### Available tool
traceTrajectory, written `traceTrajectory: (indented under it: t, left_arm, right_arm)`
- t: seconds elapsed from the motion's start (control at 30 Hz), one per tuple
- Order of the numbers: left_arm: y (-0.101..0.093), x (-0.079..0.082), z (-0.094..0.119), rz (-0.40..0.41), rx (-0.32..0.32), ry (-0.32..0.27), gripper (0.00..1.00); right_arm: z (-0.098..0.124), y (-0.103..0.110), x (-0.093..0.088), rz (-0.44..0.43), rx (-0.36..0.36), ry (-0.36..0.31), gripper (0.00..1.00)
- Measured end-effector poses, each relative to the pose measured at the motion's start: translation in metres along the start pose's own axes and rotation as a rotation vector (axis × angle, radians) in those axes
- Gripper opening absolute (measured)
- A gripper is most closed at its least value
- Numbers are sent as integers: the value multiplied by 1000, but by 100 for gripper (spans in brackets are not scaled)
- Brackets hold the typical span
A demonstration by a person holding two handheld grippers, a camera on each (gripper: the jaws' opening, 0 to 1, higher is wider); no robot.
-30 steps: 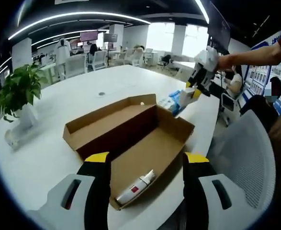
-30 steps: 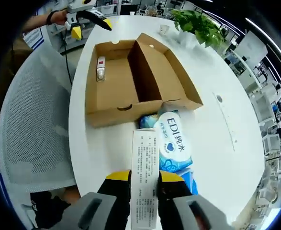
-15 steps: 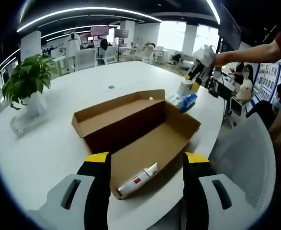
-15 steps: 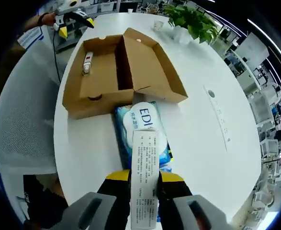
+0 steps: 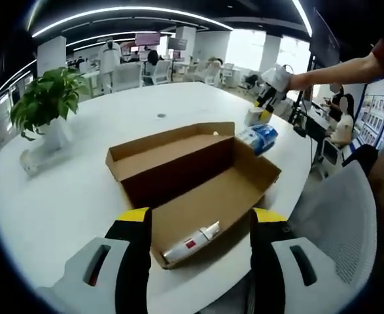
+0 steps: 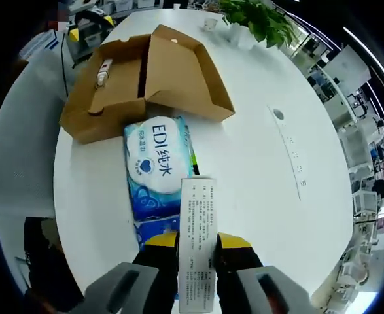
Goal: Operate the shoe box by opening the lid, removing the specified soft item, and placing it in the target area until the item is outside and the box remains undamaged.
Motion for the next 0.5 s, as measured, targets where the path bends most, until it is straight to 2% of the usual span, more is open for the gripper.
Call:
traceTrajectory:
  t: [0.3, 0.5]
  left_arm:
    - [6, -3, 2, 21, 26, 13, 60]
    - [0, -5, 5, 19, 38, 36, 60]
  right_arm:
    - [-18, -8, -7, 69, -16, 60, 17]
    - [-30, -16, -10, 81, -9, 72, 17]
Point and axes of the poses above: the point that each gripper's makers call its tool centre point, and the gripper's own axes: z roughly backward along the fingers, y roughly to its left, x roughly out of its top, the point moved 6 cm from there along z, roughly backward along the fingers, and after that the axes turned 2 degrees about y, right-handed, at the moved point
